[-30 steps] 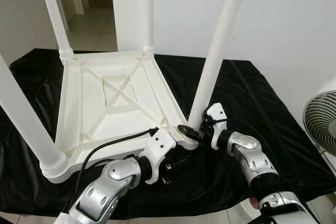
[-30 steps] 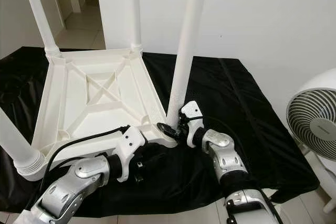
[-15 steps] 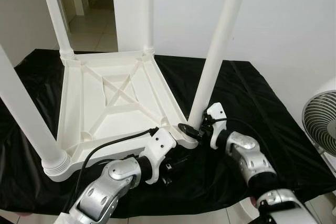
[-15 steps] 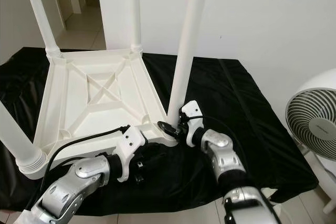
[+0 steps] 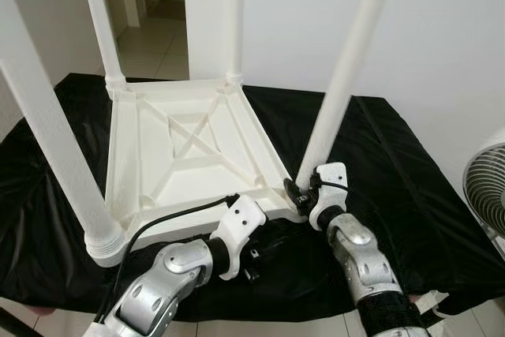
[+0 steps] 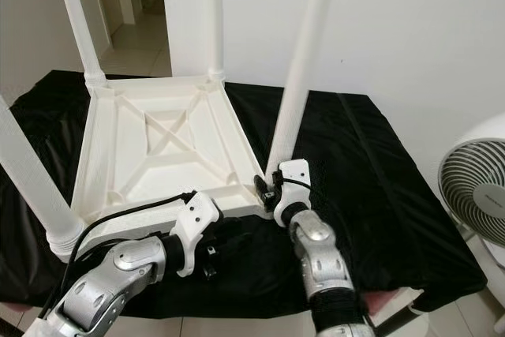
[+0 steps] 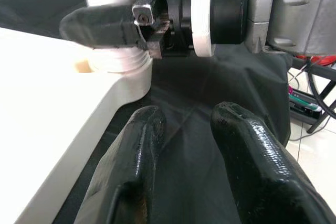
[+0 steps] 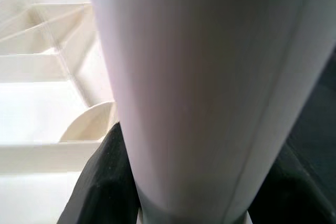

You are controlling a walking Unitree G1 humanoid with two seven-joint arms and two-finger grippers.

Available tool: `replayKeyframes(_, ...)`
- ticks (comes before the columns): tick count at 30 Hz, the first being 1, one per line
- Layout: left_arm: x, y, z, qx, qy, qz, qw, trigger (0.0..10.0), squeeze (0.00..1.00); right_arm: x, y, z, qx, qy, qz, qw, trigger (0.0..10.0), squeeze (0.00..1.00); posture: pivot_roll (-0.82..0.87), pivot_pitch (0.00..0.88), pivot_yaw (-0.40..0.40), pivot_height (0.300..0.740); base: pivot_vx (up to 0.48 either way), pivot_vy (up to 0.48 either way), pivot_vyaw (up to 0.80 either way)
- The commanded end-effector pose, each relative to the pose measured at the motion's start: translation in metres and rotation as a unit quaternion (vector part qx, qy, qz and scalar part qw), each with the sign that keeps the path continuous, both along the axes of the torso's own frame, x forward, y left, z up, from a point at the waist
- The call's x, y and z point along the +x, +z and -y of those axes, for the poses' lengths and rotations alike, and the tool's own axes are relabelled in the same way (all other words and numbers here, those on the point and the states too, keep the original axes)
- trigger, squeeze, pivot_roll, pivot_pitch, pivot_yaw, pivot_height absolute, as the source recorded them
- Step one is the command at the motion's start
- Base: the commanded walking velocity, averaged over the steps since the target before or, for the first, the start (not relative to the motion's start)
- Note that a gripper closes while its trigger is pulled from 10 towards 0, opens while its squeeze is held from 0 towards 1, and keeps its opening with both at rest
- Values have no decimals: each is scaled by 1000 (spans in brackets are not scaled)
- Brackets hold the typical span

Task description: Building children table

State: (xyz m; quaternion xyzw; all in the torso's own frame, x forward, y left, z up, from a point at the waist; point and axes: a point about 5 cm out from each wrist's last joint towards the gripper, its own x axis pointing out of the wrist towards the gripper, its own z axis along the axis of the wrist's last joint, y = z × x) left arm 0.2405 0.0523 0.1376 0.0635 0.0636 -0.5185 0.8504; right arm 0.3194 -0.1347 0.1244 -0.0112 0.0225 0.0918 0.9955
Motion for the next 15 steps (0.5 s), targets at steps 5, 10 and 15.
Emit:
replayKeyframes(5,-5,-2,4,0,-23,-11,1000,10000,0,-13,-14,4,-1,-111,-33,993,0,0,2,34,-49,740,0,0,0)
replayKeyframes(10,-5,-3,4,0,-25,-14,1000,10000,0,-17,-8,2,9,-123,-26,992,0,0,1,30,-50,740,0,0,0)
replayKeyframes(15,-5,-3,4,1,-24,-13,1000,10000,0,-15,-2,9,13,-104,-11,994,10000,1000,1,25,-57,740,0,0,0)
